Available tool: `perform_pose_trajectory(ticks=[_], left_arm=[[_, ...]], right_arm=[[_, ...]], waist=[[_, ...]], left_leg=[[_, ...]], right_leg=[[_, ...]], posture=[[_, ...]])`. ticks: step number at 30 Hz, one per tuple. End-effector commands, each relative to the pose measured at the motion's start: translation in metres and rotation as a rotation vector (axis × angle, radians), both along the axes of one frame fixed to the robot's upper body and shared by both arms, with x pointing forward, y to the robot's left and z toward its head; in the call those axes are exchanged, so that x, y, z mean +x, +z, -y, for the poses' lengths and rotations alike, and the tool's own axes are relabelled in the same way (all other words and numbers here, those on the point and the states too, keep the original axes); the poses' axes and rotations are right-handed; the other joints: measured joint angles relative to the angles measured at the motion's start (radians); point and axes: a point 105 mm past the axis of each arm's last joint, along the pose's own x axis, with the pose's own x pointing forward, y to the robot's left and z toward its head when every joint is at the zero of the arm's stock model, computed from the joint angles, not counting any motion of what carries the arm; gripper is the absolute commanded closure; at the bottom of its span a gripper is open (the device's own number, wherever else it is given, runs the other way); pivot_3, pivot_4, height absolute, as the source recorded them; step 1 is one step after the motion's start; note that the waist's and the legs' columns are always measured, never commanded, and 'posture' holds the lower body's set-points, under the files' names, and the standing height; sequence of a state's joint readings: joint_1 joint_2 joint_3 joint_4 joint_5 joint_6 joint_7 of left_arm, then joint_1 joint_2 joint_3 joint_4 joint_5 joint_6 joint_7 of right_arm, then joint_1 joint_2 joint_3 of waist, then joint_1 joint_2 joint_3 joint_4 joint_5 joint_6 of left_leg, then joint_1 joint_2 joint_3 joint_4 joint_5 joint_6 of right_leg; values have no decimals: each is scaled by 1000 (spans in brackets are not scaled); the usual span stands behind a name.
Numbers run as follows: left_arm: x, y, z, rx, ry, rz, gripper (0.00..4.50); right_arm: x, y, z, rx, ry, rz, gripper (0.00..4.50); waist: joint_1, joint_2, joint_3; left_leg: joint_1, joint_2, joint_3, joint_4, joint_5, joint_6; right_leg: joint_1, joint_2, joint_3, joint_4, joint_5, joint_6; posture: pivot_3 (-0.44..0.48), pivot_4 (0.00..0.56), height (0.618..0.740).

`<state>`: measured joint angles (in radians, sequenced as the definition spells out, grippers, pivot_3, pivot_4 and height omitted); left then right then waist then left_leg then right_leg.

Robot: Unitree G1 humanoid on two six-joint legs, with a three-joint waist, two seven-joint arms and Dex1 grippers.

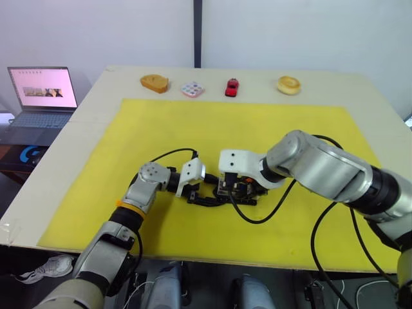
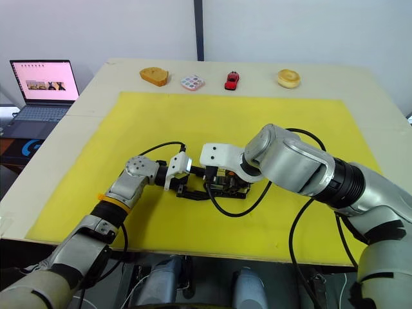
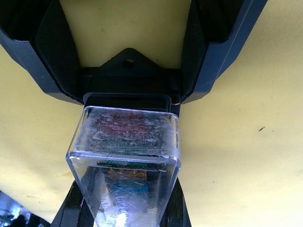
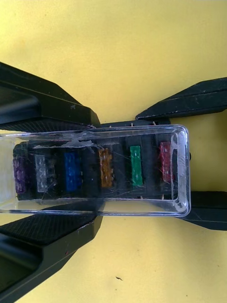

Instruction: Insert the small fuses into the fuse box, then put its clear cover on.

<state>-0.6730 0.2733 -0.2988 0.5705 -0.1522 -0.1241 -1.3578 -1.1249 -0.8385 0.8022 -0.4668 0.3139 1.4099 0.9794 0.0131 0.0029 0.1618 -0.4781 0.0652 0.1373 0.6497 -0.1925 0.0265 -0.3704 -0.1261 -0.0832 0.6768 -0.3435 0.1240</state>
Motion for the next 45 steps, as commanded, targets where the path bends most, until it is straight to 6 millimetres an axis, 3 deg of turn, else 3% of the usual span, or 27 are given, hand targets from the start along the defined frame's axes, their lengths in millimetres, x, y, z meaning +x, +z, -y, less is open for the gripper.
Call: perform_pose_trajectory(ticks=[1,3,13,18,23,25,28,31,35,38,39,45], left_arm=[[-11,-26,6,60,-17,-71,1966],[-11,-27,6,61,-16,-72,1966],[-9,-25,4,65,-15,-69,1966],[-10,-25,-1,96,-28,-87,1966],[-10,-28,-8,152,-19,-107,1966],[-9,-28,-10,156,-13,-105,1966],[-9,-28,-13,168,-9,-102,1966],[-7,-25,-11,153,1,-106,1966],[-7,-24,-13,159,-1,-105,1966],[-7,-23,-13,161,-5,-104,1966],[-7,-23,-13,160,-6,-104,1966],[-11,-23,-15,162,-14,-107,1966]], right_arm=[[-5,3,-5,12,39,-3,1022],[-6,5,-6,20,42,-5,184],[2,25,-3,90,29,55,184],[-2,35,7,126,22,57,184],[-5,45,31,148,-19,72,184],[-1,53,43,197,-61,89,184],[10,69,48,412,-72,185,184],[0,69,43,611,-3,198,968],[-20,48,31,770,55,116,2749],[-16,39,26,803,75,143,4211],[-15,38,24,820,79,147,4376],[-3,32,26,872,63,178,4376]], waist=[[1,0,0],[1,0,0],[0,0,0],[0,0,0],[-2,0,0],[-4,0,0],[-5,-2,-1],[-2,-4,-2],[-2,-4,-2],[-4,-4,-2],[-4,-4,-2],[-4,-4,-2]], left_leg=[[0,0,0,0,0,0],[0,0,0,0,0,0],[0,0,0,0,0,0],[0,-1,0,0,0,0],[0,-1,0,0,0,0],[0,0,0,-1,0,0],[0,-1,0,-1,0,0],[1,0,0,-1,1,-1],[2,0,-2,-1,2,-3],[2,0,-2,-1,0,-1],[2,0,-2,-1,0,0],[3,1,-2,-1,1,-1]], right_leg=[[0,0,0,0,0,0],[0,-1,0,0,0,0],[0,-1,0,0,0,0],[0,-1,0,0,0,0],[0,-1,-1,-1,0,0],[0,-1,-1,-2,0,0],[2,0,-1,-3,0,0],[9,1,-2,-5,0,0],[11,3,-3,-6,0,0],[11,3,-3,-7,0,0],[11,3,-3,-7,0,0],[12,4,-3,-7,0,0]], posture=[[0,150,740],[0,150,740],[0,150,740],[0,150,740],[0,150,740],[0,150,740],[0,150,740],[0,150,740],[0,150,740],[0,150,740],[0,150,740],[0,150,740]])
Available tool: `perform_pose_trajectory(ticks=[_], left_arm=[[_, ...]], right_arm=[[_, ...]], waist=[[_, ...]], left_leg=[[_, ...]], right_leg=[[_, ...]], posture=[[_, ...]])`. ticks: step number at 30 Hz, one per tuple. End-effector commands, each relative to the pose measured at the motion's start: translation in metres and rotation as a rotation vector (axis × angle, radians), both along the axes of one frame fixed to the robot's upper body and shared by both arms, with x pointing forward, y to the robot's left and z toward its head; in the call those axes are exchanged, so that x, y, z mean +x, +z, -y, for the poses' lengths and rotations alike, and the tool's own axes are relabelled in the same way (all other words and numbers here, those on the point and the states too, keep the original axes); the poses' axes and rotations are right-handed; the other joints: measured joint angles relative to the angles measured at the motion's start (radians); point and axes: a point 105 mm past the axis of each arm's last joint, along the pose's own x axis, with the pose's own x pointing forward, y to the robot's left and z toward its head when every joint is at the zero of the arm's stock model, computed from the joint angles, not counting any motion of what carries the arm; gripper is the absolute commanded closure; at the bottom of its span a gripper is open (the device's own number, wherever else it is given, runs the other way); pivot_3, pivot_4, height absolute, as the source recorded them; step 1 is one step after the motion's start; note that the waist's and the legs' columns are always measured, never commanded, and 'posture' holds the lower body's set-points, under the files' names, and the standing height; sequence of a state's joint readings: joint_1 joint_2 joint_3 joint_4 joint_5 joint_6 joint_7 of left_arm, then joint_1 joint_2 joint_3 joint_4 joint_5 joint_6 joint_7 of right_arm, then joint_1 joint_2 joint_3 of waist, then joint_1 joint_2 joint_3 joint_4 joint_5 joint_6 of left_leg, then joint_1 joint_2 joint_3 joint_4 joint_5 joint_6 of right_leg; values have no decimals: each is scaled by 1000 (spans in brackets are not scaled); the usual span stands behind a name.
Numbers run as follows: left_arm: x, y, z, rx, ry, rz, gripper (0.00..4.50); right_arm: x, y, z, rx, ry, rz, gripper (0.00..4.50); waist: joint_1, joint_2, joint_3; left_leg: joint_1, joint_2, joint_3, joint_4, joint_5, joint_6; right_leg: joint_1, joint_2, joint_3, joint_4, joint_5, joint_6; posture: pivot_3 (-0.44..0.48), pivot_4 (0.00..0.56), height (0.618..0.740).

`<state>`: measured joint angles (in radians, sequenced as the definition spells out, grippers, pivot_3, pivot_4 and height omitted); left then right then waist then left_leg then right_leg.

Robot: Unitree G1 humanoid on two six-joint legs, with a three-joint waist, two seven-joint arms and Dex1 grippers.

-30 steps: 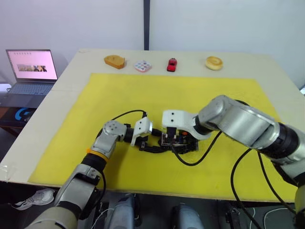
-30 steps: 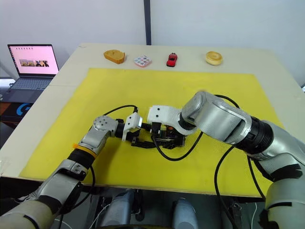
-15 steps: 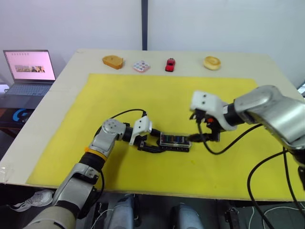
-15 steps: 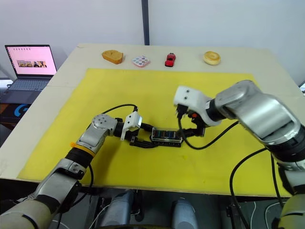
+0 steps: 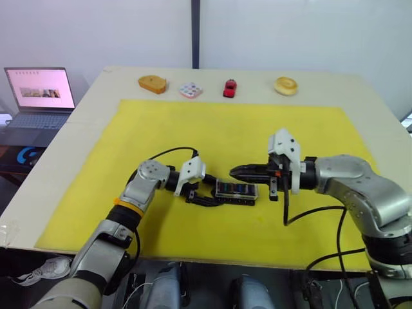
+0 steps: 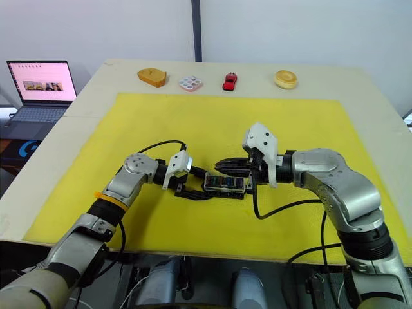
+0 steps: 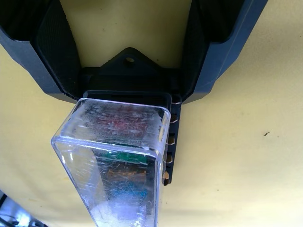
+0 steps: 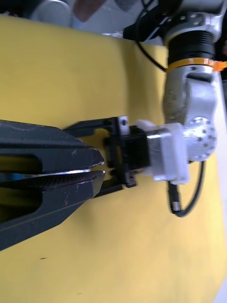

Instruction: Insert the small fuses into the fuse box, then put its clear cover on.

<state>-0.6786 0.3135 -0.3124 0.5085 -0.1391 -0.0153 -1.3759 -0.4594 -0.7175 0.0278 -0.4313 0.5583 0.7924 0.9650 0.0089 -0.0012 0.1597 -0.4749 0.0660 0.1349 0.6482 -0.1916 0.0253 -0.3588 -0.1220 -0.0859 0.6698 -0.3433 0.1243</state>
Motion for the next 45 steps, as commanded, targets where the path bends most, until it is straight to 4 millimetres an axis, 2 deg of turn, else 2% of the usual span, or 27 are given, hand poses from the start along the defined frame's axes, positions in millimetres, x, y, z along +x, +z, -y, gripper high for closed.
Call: perform_pose_trajectory(ticks=[1,6,8,11,14,16,19,28,29,32,34,36,38,42,45], left_arm=[[-11,-25,-8,94,-17,-71,1966],[-14,-26,-10,94,-13,-77,1966],[-15,-26,-9,93,-12,-78,1966],[-15,-26,-10,93,-10,-79,1966],[-16,-26,-10,94,-9,-81,1966],[-17,-26,-9,94,-10,-82,1966],[-17,-27,-9,94,-8,-82,1966],[-16,-27,-8,82,0,-80,1966],[-17,-27,-8,81,-3,-80,1966],[-15,-27,-9,59,24,-71,1966],[-14,-25,-10,49,33,-76,1966],[-14,-22,-12,38,38,-74,927],[-15,-21,-17,39,49,-69,70],[-19,-18,-37,72,69,-41,8],[-42,-8,-66,97,49,-90,8]], right_arm=[[5,6,4,24,-7,67,4376],[12,3,4,43,-25,67,4376],[13,-5,3,40,-27,42,4376],[8,-33,1,0,-9,-46,4376],[-2,-75,-2,-89,6,-150,4376],[-2,-94,-1,-128,-17,-190,4376],[1,-103,1,-136,-46,-213,4376],[1,-91,-1,-101,-31,-176,4376],[2,-85,-2,-77,-32,-162,4376],[4,-39,-9,64,-13,-94,4376],[2,-24,-11,106,-6,-85,4376],[-1,-2,-9,164,-10,-70,4500],[-4,15,-6,195,-25,-50,4500],[-7,27,11,161,-91,-20,4500],[-6,32,36,152,-184,-16,4500]], waist=[[0,0,0],[-4,0,0],[-4,0,0],[-4,0,0],[-6,1,0],[-9,-1,-2],[-21,-6,-11],[-22,-8,-16],[-22,-8,-16],[-21,-7,-16],[-20,-7,-15],[-20,-7,-15],[-20,-6,-14],[-21,-6,-14],[-31,-6,-14]], left_leg=[[0,0,0,0,0,0],[0,0,0,-1,2,-3],[0,0,0,-1,2,-3],[0,1,0,-1,1,-2],[0,1,0,-1,2,-3],[4,0,1,-2,1,-2],[14,1,0,-6,-2,0],[15,2,0,-6,-3,-1],[15,2,0,-6,-3,-1],[14,2,0,-6,-3,-1],[14,3,0,-6,-3,-1],[13,3,0,-6,-3,0],[13,3,0,-7,-3,0],[13,2,0,-11,-3,0],[13,2,2,-16,-2,-2]], right_leg=[[0,0,0,0,0,0],[0,1,0,0,0,0],[0,1,0,0,0,0],[0,1,0,-1,0,0],[1,1,0,-2,0,0],[2,1,0,-2,0,0],[8,1,0,-5,-1,-1],[9,1,0,-6,-1,-2],[9,1,0,-6,-1,-2],[9,1,1,-6,-1,-2],[8,1,1,-5,-1,-2],[7,0,1,-5,-1,-2],[7,-1,1,-5,-1,-2],[6,-2,1,-6,-1,-2],[7,-2,2,-6,-1,-2]], posture=[[0,150,740],[0,150,740],[0,150,740],[0,150,740],[0,150,740],[0,150,740],[0,150,740],[0,150,740],[0,150,740],[0,150,740],[0,150,740],[0,150,740],[0,150,740],[0,150,740],[0,150,740]])
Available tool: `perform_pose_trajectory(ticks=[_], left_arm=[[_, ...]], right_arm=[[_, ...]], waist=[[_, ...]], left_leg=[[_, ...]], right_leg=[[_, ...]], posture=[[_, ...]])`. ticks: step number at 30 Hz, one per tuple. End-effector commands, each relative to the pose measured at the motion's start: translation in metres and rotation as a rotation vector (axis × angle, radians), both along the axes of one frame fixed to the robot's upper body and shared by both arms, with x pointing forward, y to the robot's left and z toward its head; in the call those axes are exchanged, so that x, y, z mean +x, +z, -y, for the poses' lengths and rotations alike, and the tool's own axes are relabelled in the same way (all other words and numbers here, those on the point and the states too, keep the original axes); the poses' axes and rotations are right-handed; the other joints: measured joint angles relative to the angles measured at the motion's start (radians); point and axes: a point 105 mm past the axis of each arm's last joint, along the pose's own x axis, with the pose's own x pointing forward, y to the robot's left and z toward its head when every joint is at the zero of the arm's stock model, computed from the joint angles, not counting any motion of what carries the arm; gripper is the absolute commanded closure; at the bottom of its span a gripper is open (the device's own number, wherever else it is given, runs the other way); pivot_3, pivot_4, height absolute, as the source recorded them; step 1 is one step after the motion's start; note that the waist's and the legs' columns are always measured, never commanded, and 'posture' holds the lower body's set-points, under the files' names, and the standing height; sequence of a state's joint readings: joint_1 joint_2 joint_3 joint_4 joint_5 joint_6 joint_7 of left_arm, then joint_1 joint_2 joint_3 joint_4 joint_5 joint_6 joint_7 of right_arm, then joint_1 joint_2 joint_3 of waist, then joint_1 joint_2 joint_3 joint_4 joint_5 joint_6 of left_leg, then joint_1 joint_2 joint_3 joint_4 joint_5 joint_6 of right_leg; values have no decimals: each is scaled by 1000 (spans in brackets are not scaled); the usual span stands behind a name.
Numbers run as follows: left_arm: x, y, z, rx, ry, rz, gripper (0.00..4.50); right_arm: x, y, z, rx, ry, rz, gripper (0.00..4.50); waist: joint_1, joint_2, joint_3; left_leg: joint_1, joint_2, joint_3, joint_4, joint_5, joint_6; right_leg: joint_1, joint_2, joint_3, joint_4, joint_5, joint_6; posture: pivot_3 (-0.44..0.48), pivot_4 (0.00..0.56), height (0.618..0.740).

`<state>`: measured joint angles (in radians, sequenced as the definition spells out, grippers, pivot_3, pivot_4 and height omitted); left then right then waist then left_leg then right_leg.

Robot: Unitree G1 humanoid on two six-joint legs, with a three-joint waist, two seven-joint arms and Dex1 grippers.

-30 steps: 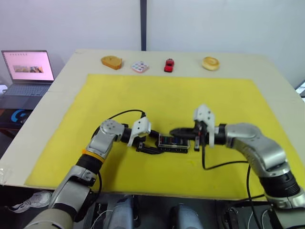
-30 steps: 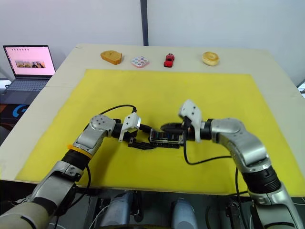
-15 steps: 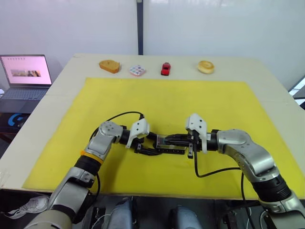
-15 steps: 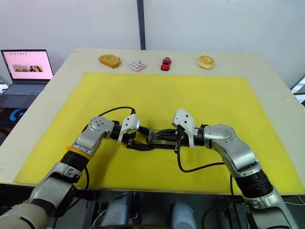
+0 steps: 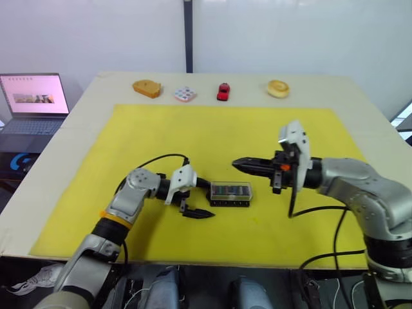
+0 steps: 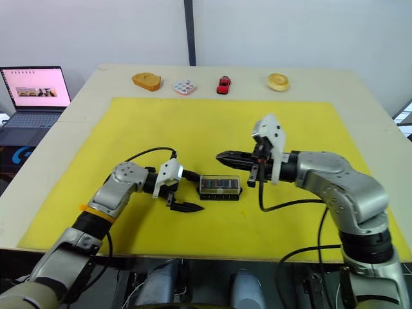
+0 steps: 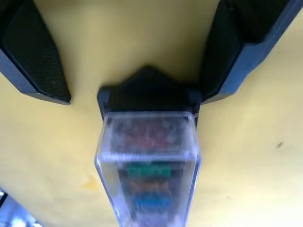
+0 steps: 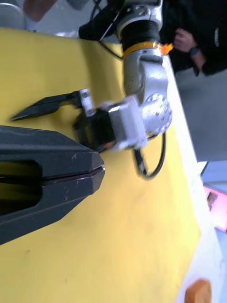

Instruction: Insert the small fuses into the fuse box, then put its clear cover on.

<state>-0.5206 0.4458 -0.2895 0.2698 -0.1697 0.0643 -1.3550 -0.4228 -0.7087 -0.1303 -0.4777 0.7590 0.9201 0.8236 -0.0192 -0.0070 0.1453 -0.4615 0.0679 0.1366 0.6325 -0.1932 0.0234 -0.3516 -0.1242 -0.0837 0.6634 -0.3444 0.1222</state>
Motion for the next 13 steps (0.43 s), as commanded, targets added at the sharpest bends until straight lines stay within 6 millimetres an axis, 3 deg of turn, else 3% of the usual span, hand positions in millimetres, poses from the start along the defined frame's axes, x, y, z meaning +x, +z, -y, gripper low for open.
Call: perform_pose_trajectory(ticks=[1,5,9,13], left_arm=[[-33,2,-44,60,-7,-125,8],[-51,21,-83,57,134,-205,8],[-36,34,-124,-11,422,-209,8],[-23,38,-150,-43,606,-152,8]], right_arm=[[-2,13,32,-11,-118,33,4500],[-2,-6,73,-86,-267,10,4500],[-1,-20,104,-133,-380,6,4500],[0,-30,120,-175,-426,9,4500]], waist=[[-9,0,0],[-19,2,2],[-16,4,4],[-1,4,5]], left_leg=[[0,0,1,-2,0,0],[1,1,0,-6,2,-3],[2,1,0,-5,3,-4],[2,1,-1,-3,2,-4]], right_leg=[[-1,0,0,0,0,-1],[-3,2,1,1,-3,-5],[-3,2,1,1,-3,-5],[-5,2,0,1,-3,-4]], posture=[[0,150,740],[0,150,740],[0,150,740],[0,150,740]])
